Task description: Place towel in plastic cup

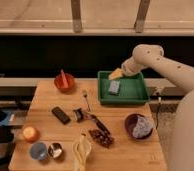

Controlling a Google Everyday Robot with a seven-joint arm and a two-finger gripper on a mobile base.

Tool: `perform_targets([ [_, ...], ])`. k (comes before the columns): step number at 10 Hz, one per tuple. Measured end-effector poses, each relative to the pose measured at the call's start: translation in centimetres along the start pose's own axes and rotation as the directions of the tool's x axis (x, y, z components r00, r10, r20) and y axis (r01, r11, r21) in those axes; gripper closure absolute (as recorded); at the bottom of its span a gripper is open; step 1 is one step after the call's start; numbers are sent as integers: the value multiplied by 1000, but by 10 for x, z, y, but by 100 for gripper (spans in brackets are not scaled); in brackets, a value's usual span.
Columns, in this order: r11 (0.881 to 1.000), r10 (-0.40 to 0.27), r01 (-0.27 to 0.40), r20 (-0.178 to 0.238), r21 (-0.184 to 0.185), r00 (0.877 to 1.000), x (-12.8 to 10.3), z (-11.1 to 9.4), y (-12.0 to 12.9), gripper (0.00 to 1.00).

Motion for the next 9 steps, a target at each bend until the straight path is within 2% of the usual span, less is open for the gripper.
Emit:
perform_targets([
  [2,997,-3,8,-72,73,997,-2,-3,0,20],
  [4,990,29,-14,-114,137,993,15,-14,-9,20],
  [6,982,85,-60,-136,177,987,45,-30,-18,20],
  [8,968,157,-122,-149,220,976,83,-47,-34,20],
  [9,962,188,-149,-158,231,969,101,-51,-34,20],
])
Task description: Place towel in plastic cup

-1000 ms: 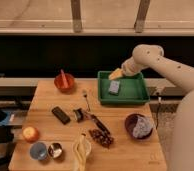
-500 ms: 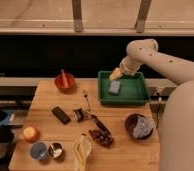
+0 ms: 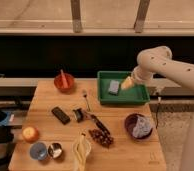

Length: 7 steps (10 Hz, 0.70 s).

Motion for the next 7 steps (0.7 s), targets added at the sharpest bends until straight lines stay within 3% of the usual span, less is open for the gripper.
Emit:
perform_targets([
  [3,995,102,-100,-63,30,993,62,16,-14,20],
  [5,985,170,-168,-105,33,980,93,31,-19,20],
  [7,969,245,-241,-140,47,959,130,40,-36,20],
])
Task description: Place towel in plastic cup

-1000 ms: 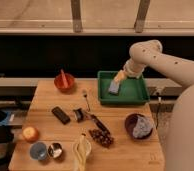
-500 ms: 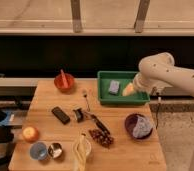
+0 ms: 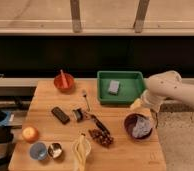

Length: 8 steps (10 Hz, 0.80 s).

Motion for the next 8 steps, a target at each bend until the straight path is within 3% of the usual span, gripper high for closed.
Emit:
perform_targets([
  [2,999,51,-51,-37,-4,998,23,11,-7,20],
  [5,997,70,-71,-81,-13,994,40,30,-2,21],
  [8,999,47,-48,-91,-5,995,44,37,5,47],
])
